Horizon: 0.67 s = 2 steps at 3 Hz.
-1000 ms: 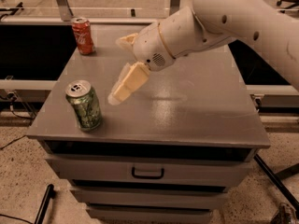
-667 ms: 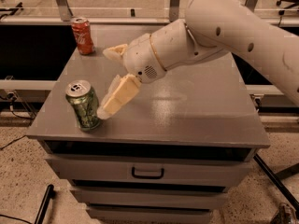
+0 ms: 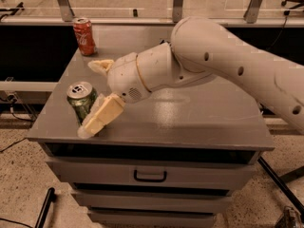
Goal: Knock green can over
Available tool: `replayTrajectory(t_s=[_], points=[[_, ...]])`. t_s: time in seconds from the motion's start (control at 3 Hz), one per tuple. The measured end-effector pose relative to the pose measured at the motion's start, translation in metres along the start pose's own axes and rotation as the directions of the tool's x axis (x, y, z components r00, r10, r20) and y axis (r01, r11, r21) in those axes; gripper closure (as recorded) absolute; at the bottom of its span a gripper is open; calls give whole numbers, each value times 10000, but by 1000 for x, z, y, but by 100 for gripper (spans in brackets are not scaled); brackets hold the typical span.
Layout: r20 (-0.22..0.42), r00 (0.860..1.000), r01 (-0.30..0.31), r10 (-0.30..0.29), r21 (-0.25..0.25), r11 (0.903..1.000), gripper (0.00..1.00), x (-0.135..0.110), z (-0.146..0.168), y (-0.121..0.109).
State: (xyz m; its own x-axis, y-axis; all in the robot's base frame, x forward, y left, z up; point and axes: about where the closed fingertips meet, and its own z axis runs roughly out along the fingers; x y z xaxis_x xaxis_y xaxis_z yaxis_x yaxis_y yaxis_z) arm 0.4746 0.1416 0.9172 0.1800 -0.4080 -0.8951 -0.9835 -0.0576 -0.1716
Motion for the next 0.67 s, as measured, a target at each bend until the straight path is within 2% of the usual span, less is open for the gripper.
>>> replayTrajectory(t_s=[0.33, 0.67], points=[[101, 9997, -211, 205, 639, 9977, 0, 2, 8, -16], [117, 9982, -591, 585, 692, 9958, 0, 12, 11, -20]])
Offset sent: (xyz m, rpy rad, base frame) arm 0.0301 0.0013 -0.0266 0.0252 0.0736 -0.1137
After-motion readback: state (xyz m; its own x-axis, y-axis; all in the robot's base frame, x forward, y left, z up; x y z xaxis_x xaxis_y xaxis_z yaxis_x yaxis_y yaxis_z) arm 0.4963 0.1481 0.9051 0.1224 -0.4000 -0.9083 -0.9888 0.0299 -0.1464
